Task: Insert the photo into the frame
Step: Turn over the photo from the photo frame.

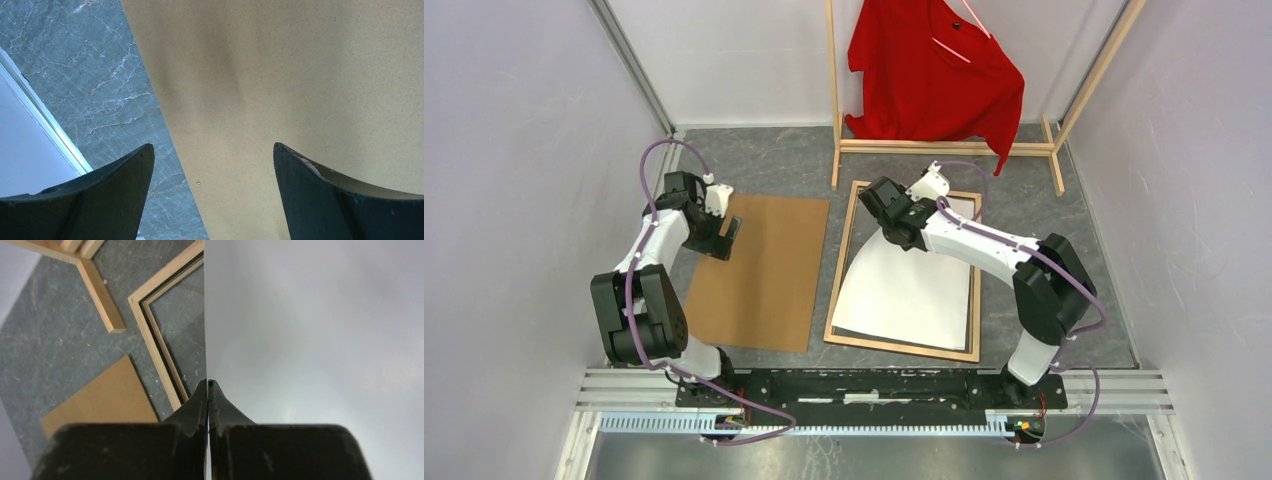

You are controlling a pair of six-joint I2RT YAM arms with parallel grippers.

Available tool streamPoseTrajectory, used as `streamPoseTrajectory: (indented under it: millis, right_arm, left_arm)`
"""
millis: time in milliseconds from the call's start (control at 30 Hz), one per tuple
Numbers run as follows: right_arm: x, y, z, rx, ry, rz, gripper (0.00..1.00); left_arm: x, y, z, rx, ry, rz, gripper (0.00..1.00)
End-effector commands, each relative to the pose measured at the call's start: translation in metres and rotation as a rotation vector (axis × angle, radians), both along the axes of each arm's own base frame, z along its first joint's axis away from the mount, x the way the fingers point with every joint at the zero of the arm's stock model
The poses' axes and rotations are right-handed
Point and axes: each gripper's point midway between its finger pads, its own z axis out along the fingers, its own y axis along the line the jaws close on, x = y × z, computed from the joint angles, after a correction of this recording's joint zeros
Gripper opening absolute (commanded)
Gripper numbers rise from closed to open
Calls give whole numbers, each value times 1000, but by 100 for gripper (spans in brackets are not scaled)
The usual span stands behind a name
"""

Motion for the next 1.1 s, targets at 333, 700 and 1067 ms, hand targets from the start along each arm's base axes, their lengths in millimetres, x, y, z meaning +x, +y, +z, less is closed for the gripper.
streamPoseTrajectory:
  millis: [333, 700, 1067]
  right_arm:
    - [15, 34, -23, -174, 73, 264, 0]
    - [20, 46, -23, -173, 64, 324, 56]
    - [20, 51, -22, -140, 34, 337, 85]
  left_arm:
    - [5, -4, 4, -14, -26, 19, 94]
    - [4, -3, 3, -10, -23, 17, 96]
    - [2, -3, 2, -1, -21, 7, 96]
